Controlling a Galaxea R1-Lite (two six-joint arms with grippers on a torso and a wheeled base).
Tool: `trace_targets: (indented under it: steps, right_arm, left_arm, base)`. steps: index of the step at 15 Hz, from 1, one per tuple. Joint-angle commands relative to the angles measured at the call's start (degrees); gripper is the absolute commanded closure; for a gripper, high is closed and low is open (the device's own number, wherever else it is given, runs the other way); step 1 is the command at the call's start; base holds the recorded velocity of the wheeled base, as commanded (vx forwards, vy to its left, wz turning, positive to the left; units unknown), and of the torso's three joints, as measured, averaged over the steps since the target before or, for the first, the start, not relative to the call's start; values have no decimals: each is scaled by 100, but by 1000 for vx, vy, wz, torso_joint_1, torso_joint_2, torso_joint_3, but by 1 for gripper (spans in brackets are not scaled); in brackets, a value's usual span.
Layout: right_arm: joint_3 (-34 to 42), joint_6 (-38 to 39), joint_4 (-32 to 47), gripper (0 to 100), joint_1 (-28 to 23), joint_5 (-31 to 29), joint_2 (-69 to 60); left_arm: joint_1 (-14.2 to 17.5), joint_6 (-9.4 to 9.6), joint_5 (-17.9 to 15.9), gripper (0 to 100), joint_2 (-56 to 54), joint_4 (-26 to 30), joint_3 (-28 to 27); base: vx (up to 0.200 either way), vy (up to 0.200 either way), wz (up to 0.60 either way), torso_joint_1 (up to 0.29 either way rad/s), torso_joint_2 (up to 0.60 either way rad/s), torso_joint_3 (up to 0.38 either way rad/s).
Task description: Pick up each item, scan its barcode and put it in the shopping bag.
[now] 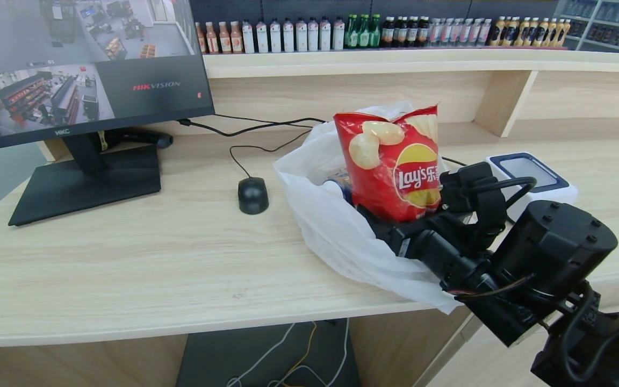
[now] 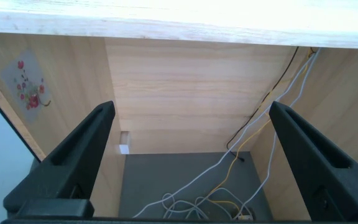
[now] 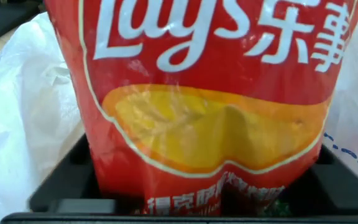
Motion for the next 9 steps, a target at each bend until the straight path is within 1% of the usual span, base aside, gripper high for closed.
trace_targets:
  steps: [1, 6, 9]
  right_arm:
    - [-19, 12, -24, 0, 12, 2, -27]
    - [-19, 65, -15, 0, 12, 2, -353]
    - [16, 65, 11, 0, 12, 2, -783]
  left_arm:
    - [-6, -1, 1, 0, -2, 0, 0]
    - [2, -1, 1, 0, -2, 0, 0]
    - [2, -1, 1, 0, -2, 0, 0]
  base:
    - [0, 0, 0, 0, 0, 0]
    - [0, 0, 0, 0, 0, 0]
    - [0, 0, 0, 0, 0, 0]
